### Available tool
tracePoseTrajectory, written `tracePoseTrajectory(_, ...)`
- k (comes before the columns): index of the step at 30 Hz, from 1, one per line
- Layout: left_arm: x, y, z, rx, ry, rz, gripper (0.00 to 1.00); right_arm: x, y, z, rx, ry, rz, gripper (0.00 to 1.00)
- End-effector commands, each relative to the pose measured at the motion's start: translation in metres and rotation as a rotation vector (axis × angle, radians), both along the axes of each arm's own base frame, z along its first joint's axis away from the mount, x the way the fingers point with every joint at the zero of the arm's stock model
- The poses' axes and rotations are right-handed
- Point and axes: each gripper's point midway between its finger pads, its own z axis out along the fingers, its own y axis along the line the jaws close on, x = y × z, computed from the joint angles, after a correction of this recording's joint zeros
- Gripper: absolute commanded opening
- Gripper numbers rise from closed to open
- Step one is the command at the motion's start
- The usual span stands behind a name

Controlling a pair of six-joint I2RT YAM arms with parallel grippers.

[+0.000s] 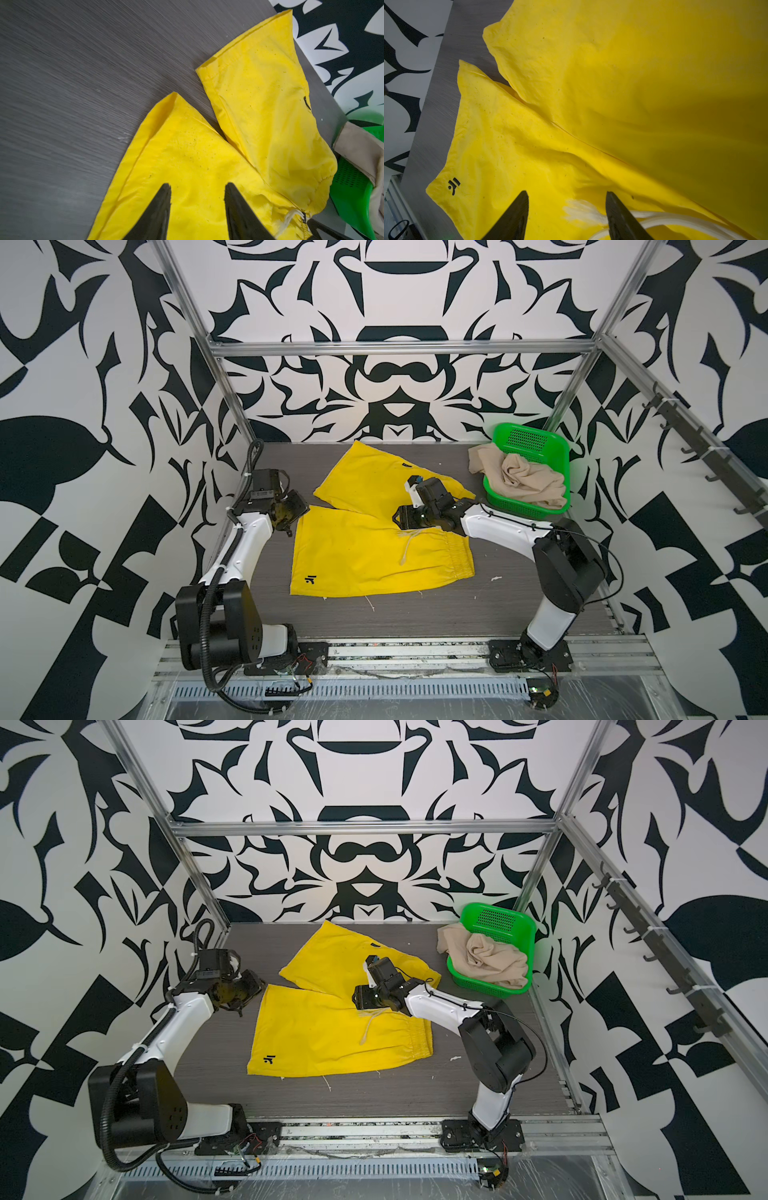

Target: Fold and stack the shorts

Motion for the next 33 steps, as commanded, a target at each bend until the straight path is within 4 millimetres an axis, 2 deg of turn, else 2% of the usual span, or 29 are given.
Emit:
tracePoseTrajectory(1, -0.003, 0.000, -0.033, 0.010, 0.103, 0.001, 0.47, 0.002, 0.002, -0.001, -0.031, -0.009, 0.019, 0.62)
tracePoseTrajectory(6, 0.017, 0.008, -0.053, 0.065, 0.165, -0.031, 0.47, -0.001, 0.009, -0.012, -0.023, -0.009, 0.078, 0.62)
tracePoseTrajectory(14, 0.045, 0.016, -0.057, -0.004, 0.118, 0.002, 0.49, 0.014, 0.002, -0.040, -0.023, 0.042, 0.048, 0.62)
tracePoseTrajectory(24, 0.060, 0.020, -0.057, -0.108, 0.025, -0.063, 0.49, 0.024, -0.006, -0.068, -0.059, 0.094, 0.022, 0.62)
tracePoseTrajectory(28, 0.062, 0.016, -0.059, -0.146, 0.012, -0.100, 0.48, 0.026, -0.006, -0.070, -0.057, 0.097, 0.019, 0.62)
tracePoseTrajectory(33, 0.057, 0.013, -0.075, -0.155, 0.058, -0.119, 0.47, 0.028, -0.006, -0.067, -0.054, 0.092, 0.016, 0.62)
